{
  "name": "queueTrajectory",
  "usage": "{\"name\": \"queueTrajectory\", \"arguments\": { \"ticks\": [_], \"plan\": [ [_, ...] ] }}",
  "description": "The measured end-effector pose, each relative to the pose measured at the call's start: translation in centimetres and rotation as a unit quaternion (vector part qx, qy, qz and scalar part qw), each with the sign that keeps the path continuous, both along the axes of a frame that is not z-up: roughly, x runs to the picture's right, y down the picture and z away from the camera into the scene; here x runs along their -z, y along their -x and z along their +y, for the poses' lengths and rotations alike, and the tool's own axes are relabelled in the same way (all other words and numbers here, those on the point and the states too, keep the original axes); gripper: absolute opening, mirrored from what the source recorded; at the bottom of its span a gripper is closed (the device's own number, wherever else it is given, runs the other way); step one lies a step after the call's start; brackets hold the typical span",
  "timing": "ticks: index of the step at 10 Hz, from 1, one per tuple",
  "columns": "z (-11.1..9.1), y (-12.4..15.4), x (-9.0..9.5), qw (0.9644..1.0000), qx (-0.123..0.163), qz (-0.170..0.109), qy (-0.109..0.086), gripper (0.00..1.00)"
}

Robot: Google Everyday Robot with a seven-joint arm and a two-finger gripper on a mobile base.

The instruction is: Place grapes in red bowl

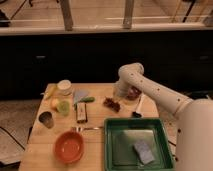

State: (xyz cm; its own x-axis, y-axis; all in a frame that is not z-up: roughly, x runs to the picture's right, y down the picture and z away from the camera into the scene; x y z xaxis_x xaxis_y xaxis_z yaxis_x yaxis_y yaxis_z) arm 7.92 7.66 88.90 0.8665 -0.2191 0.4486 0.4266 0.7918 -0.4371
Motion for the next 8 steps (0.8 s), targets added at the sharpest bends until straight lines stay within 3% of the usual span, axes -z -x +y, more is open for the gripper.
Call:
{"name": "queueTrajectory", "arguments": {
  "ticks": [3,6,8],
  "plan": [
    [-1.0,-0.9,1.6,1.0000,0.007,-0.002,-0.004,0.31],
    [-0.6,-1.0,1.3,0.9999,0.014,-0.007,-0.006,0.31],
    [-0.1,-1.7,0.9,0.9999,0.013,-0.005,-0.001,0.44]
  ]
}}
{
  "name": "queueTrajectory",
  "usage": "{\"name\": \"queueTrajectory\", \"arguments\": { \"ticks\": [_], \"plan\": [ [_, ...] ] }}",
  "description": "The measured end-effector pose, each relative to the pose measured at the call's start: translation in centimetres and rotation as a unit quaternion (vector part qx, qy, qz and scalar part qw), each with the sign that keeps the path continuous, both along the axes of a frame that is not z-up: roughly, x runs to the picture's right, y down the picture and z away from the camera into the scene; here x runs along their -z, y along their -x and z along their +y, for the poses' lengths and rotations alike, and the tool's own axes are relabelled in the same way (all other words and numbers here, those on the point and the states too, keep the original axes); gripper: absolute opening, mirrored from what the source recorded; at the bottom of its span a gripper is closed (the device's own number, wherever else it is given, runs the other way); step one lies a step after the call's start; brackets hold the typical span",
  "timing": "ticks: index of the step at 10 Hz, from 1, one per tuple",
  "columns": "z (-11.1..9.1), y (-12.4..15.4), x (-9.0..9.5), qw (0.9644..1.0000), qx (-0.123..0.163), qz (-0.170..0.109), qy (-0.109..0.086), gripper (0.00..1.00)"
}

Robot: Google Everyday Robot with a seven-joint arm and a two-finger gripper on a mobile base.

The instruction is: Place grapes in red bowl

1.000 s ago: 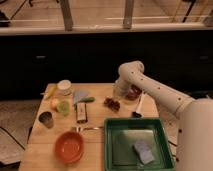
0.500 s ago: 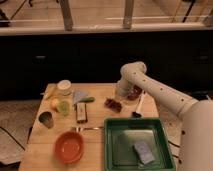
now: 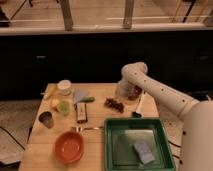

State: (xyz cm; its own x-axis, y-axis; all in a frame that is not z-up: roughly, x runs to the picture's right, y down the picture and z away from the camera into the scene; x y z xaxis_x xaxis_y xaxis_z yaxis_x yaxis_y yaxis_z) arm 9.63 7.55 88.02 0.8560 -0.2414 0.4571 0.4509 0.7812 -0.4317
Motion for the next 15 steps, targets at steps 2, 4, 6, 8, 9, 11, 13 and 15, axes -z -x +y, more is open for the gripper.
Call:
{"name": "queueTrajectory", "arguments": {
  "ticks": [2,4,6,8,9,11,13,15],
  "plan": [
    [0.3,-0.2,-0.4,1.0000,0.003,-0.001,0.001,0.56],
    [0.4,-0.3,-0.5,1.0000,0.006,-0.002,0.002,0.55],
    [0.4,-0.5,-0.3,1.0000,0.008,-0.001,0.004,0.42],
    [1.0,-0.2,-1.1,0.9999,0.009,-0.002,0.009,0.48],
    [1.7,-0.2,-1.8,0.9999,0.008,-0.002,0.013,0.56],
    [1.6,-0.4,-1.7,0.9999,0.012,-0.003,0.011,0.51],
    [0.3,-0.2,-0.1,0.9998,0.019,-0.006,0.006,0.31],
    [-0.7,-0.1,1.0,0.9998,0.018,-0.006,0.009,0.29]
  ]
}}
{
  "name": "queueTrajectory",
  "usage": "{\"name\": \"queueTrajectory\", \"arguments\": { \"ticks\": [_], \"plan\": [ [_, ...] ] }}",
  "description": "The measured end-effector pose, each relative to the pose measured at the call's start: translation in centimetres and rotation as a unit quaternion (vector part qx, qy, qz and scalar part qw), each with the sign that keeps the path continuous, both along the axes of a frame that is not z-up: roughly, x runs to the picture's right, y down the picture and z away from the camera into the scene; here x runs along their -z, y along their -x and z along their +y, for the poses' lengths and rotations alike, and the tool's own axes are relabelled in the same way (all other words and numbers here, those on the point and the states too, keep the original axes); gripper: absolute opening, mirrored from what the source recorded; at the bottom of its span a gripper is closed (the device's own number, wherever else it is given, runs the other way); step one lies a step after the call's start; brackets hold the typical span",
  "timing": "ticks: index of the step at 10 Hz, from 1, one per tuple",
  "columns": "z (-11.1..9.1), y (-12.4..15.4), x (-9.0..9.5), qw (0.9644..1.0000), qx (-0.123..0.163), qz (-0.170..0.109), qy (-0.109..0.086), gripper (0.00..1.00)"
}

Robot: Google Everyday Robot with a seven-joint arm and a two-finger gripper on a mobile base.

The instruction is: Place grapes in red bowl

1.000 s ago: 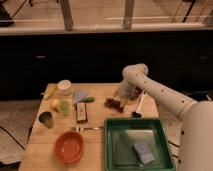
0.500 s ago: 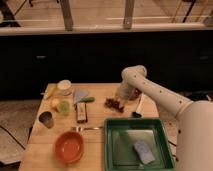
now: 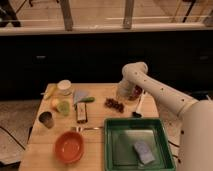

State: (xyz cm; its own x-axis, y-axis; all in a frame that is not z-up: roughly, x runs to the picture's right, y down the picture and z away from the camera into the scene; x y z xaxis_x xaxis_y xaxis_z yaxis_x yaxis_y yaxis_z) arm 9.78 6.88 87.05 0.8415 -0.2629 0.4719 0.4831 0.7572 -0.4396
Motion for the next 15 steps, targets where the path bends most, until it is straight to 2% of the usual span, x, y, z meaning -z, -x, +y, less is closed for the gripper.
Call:
{"name": "queueTrajectory", "arguments": {
  "ticks": [2,4,5,7,9,10,11,13,14,15],
  "plan": [
    [0.4,-0.1,-0.4,1.0000,0.003,0.000,0.002,0.36],
    [1.3,-0.8,-1.4,1.0000,0.007,-0.001,0.003,0.55],
    [1.4,-1.4,-1.3,1.0000,0.007,0.000,0.004,0.58],
    [1.4,-1.2,-1.3,0.9999,0.010,-0.001,0.007,0.55],
    [1.3,-1.3,-1.1,0.9999,0.014,-0.002,0.006,0.42],
    [1.1,-1.1,-0.9,0.9999,0.013,-0.003,0.007,0.40],
    [1.1,-1.0,-1.0,0.9999,0.013,-0.004,0.010,0.45],
    [2.2,-1.3,-1.9,0.9998,0.014,-0.002,0.015,0.60],
    [2.5,-0.9,-2.4,0.9998,0.017,-0.005,0.012,0.62],
    [2.6,-0.8,-2.4,0.9997,0.021,-0.006,0.009,0.57]
  ]
}}
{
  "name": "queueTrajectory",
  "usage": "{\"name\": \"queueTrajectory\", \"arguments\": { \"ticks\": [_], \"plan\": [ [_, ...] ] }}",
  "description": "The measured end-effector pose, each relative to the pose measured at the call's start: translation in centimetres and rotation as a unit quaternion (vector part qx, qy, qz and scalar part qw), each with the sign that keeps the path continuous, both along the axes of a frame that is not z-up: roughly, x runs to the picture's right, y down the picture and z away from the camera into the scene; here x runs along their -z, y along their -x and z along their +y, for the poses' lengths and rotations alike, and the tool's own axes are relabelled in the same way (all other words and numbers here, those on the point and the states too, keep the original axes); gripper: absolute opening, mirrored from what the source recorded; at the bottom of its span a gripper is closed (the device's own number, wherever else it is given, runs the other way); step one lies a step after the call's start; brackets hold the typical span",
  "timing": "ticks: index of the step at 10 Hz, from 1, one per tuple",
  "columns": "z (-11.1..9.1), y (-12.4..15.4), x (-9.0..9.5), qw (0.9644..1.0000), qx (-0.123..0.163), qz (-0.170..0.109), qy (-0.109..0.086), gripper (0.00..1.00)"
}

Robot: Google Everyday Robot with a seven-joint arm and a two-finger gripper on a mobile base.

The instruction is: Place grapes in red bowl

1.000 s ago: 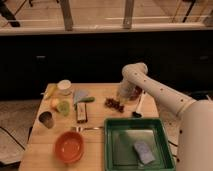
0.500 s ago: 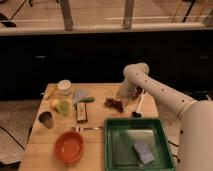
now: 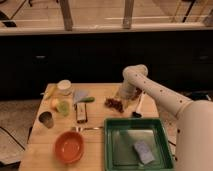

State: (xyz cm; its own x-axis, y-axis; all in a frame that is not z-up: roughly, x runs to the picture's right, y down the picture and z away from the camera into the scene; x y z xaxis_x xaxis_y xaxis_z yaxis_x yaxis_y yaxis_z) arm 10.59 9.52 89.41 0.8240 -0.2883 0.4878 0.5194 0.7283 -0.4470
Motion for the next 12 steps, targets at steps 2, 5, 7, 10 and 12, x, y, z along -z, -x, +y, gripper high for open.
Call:
{"name": "queueTrajectory", "arguments": {
  "ticks": [2,5,7,10,12],
  "plan": [
    [-0.8,0.1,0.8,1.0000,0.001,-0.002,-0.005,0.40],
    [-0.9,0.0,1.1,1.0000,0.001,-0.003,0.004,0.41],
    [0.4,0.0,-0.3,1.0000,0.003,-0.003,0.004,0.46],
    [0.6,0.3,-0.4,0.9999,0.011,-0.008,-0.003,0.20],
    [-1.1,0.4,1.8,0.9998,0.015,-0.011,-0.007,0.05]
  ]
}}
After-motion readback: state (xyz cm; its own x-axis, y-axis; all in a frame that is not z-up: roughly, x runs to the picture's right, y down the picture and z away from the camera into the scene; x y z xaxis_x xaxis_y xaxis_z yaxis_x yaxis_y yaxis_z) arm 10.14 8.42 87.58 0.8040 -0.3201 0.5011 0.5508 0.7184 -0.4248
